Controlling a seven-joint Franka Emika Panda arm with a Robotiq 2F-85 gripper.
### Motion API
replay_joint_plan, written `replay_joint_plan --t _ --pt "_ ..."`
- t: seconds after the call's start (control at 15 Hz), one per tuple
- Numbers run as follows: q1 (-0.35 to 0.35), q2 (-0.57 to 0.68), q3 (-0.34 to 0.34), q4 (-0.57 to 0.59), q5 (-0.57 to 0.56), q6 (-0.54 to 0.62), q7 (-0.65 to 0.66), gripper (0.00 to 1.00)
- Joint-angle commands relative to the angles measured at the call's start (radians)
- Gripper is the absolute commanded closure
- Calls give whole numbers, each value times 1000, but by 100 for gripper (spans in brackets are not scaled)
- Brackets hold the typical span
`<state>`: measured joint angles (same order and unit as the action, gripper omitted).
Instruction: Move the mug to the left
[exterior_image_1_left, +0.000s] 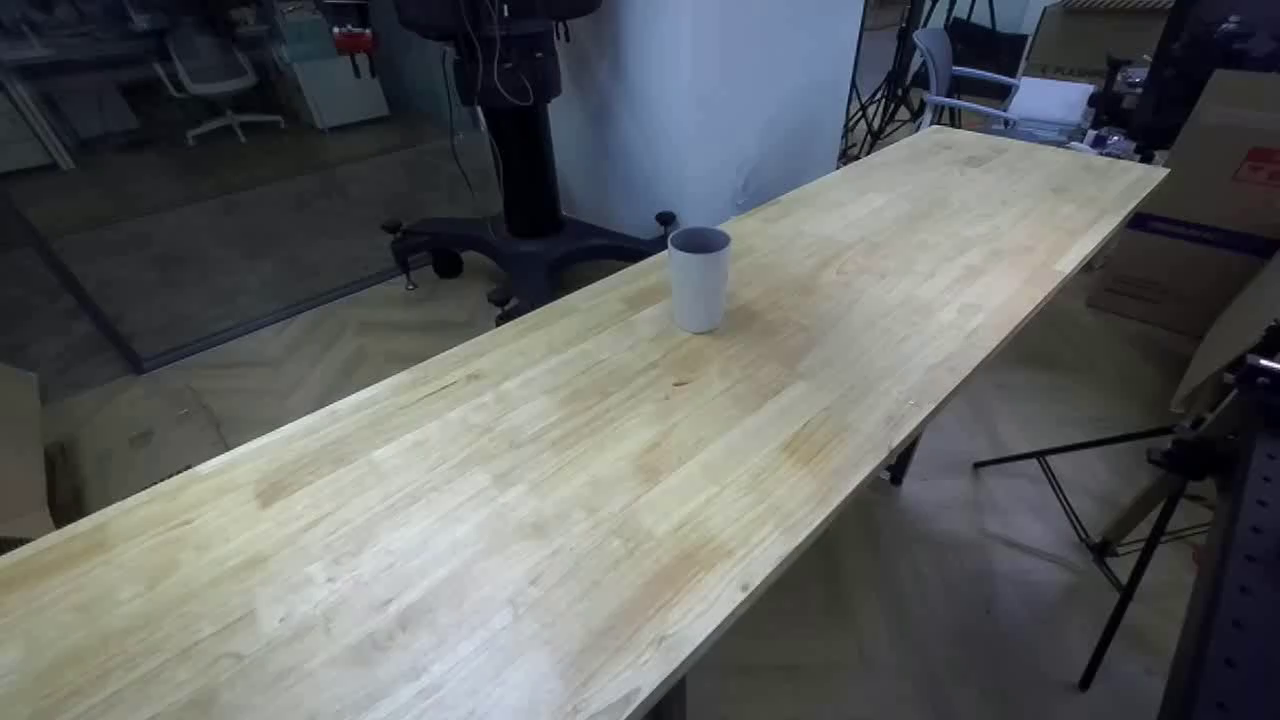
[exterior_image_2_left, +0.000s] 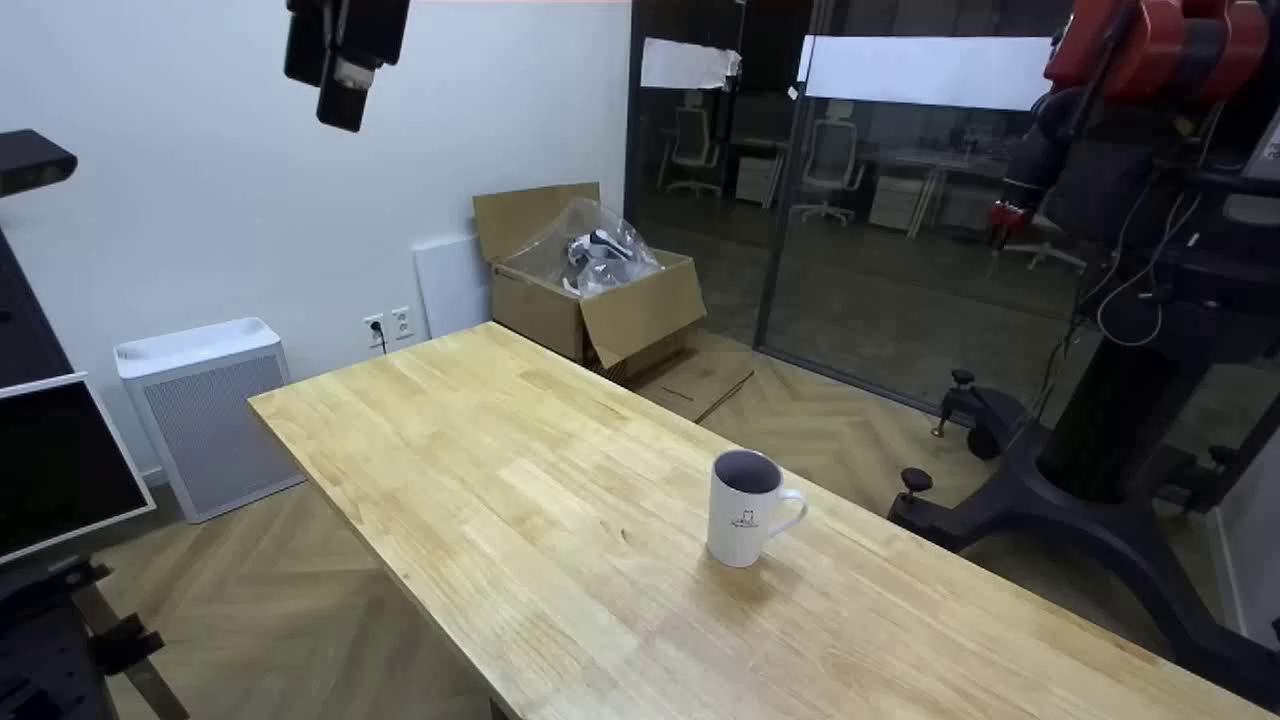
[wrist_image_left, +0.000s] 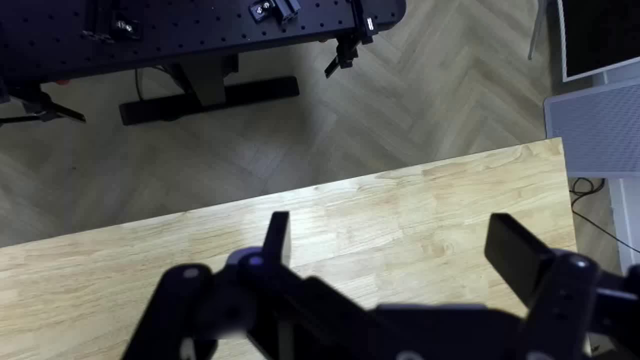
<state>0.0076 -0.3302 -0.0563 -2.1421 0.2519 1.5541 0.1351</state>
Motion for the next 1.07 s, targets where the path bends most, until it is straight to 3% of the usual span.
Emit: replay_joint_plan --t 0.0,0.8,1.0 --pt "-18 2 15 2 4 -2 -4 0" --pt "-18 1 15 2 4 -1 -4 0" --pt "-35 22 21 3 -35 137 6 0"
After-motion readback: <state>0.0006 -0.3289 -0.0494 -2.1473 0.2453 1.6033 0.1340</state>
